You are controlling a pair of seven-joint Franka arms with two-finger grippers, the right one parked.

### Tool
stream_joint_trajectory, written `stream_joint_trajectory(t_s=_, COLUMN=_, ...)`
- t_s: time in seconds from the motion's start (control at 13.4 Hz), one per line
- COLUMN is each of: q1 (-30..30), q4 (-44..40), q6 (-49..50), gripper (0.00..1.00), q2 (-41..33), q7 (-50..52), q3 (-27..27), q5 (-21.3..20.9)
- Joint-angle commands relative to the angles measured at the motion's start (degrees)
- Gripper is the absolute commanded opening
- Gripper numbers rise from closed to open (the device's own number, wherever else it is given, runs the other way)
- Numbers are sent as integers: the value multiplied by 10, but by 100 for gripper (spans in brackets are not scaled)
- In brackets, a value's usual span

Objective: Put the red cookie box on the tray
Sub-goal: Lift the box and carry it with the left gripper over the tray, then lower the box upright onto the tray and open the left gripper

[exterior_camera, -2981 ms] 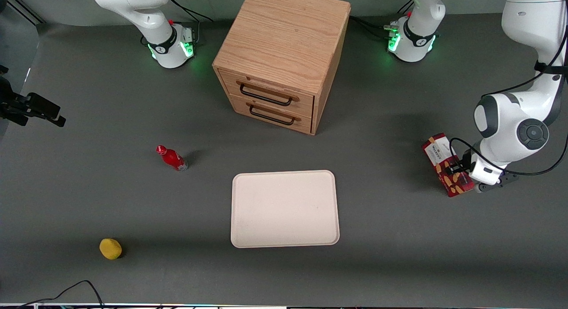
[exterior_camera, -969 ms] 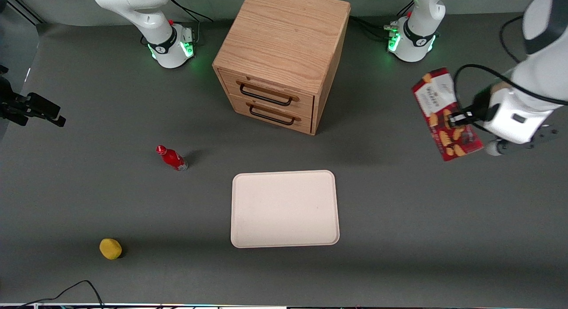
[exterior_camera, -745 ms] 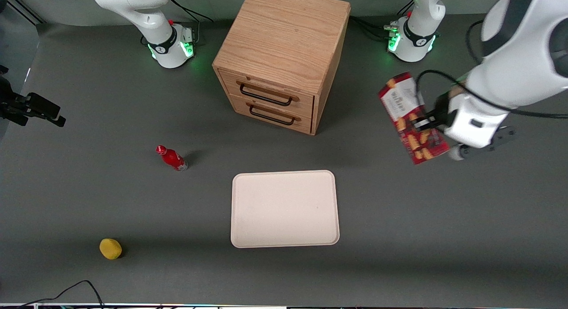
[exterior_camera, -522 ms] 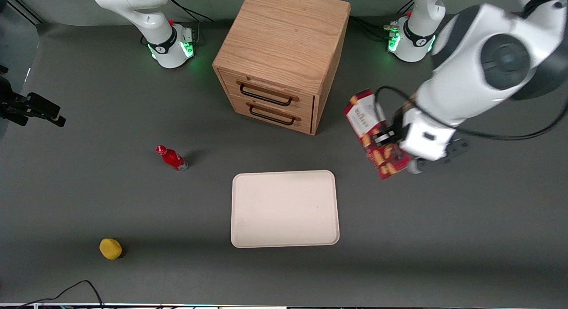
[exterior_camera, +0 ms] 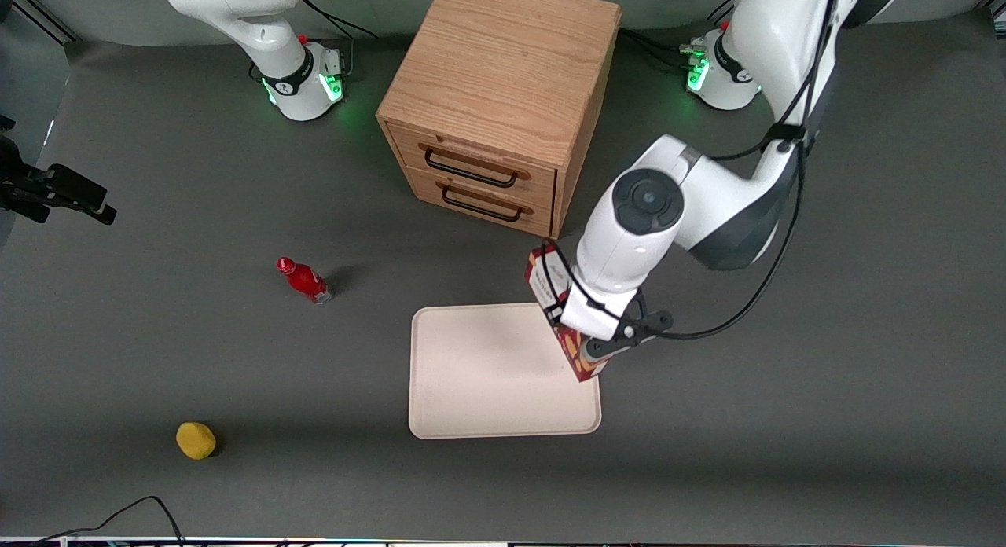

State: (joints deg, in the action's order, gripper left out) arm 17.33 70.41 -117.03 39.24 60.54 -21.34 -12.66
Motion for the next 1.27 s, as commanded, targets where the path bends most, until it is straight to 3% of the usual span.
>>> stream_joint_trajectory(t_s=0.0, q1=19, q4=-34, q6=-30, gripper=16, q2=49, q7=11, q3=19, q5=-29)
stream_joint_trajectory(t_s=0.22, q1=48, q4=-36, q6=-41, gripper=16, q2=93, q7=11, q3=32, q5=-95)
stream_joint_trajectory(t_s=1.19, q1=61, q4=-36, q6=-95, gripper=20, q2=138, q7=3, q3=55, q5=-122)
